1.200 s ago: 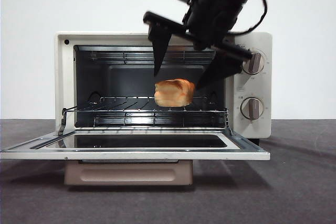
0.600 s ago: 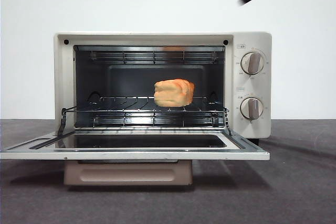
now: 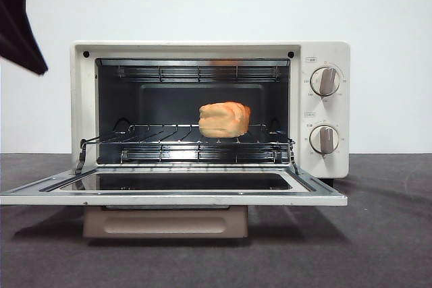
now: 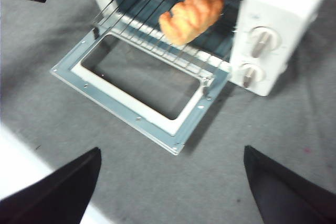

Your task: The left arm flap open the oven, the right arm pick bread and place it into oven, the left arm flap close the oven

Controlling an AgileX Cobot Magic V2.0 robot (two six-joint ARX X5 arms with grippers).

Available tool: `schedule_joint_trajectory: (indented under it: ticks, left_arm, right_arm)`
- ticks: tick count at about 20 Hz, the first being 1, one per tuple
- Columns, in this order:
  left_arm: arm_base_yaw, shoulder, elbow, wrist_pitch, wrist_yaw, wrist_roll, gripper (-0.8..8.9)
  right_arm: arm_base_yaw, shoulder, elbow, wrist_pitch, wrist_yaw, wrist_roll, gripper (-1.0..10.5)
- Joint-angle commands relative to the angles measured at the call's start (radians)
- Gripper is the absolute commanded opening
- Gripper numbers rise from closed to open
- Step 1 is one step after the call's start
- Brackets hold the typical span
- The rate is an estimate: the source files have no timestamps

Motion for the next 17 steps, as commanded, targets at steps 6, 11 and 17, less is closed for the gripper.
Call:
schedule_joint_trajectory:
  ticks: [6, 11, 17]
  left_arm:
    - [0.069, 0.068, -0.257, 0.277, 0.04, -0.063, 0.15]
    - [0.072, 0.068, -0.438, 0.408, 0.032, -0.112, 0.16]
    - [0.069, 0.068, -0.522, 0.454, 0.116, -0.142, 0.16]
  right_arm:
    - [0.003, -0.077, 0.019, -0.016, 0.026, 0.016, 4.3]
    - [0.003, -0.077, 0.019, -0.014, 0.026, 0.025, 4.3]
    - [0.003, -0.077, 0.019, -0.01, 0.027, 0.031, 4.3]
